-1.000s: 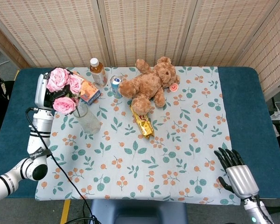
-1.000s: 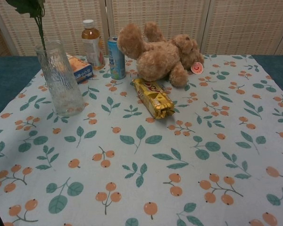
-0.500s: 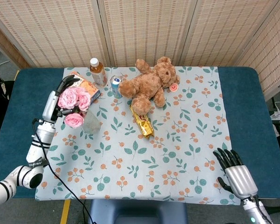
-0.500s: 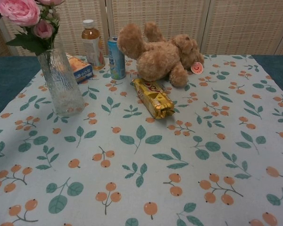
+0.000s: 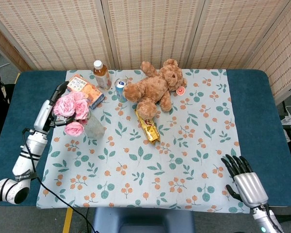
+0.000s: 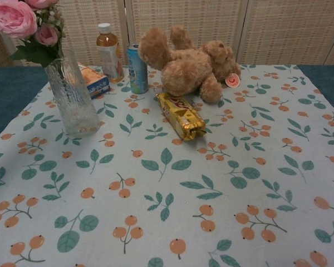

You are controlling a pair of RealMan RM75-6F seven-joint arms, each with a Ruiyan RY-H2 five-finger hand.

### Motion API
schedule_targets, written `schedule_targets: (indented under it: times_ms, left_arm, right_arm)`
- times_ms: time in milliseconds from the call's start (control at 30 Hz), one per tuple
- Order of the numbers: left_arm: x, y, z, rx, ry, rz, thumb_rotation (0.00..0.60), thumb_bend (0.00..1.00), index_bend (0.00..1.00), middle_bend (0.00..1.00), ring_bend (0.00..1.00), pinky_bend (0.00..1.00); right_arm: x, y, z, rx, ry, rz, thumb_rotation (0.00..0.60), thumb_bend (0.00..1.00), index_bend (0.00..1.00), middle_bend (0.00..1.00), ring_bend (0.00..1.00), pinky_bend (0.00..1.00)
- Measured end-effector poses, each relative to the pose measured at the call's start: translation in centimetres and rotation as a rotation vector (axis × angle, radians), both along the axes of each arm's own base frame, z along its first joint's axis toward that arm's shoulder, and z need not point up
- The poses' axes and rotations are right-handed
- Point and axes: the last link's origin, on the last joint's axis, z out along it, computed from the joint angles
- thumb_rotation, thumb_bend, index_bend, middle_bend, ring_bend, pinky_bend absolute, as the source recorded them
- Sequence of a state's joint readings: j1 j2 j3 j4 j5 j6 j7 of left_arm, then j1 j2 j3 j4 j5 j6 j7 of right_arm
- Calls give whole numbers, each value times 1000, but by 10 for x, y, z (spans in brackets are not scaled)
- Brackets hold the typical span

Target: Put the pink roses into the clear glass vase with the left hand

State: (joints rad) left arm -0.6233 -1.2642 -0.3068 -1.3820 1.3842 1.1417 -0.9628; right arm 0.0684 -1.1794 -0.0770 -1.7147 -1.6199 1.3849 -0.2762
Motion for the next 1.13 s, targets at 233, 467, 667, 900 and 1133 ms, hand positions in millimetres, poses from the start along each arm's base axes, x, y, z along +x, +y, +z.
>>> schedule_targets:
  times_ms: [233,467,667,900,1133]
  left_arm:
    - [-25,-27,25,41,55,32,600,334,0,0,0,14]
    - [-46,-51,35,61,81,68,600,324,0,0,0,15]
    - [-52,-69,39,68,153,63,600,326,0,0,0,17]
    - [-68,-92,42,119,317,69,600,341,0,0,0,33]
    - [-109,-134,34,205,691,153,600,339,0,0,0,26]
  right_arm:
    - [1,2,-1,9,-2,5,600,290,0,0,0,0]
    - [2,3,-1,7,-2,8,600,290,0,0,0,0]
    - [2,2,-3,19,1,9,600,290,0,0,0,0]
    - [2,4,-1,8,4,12,600,290,0,0,0,0]
    - [3,6,-4,1,13,14,600,290,0,0,0,0]
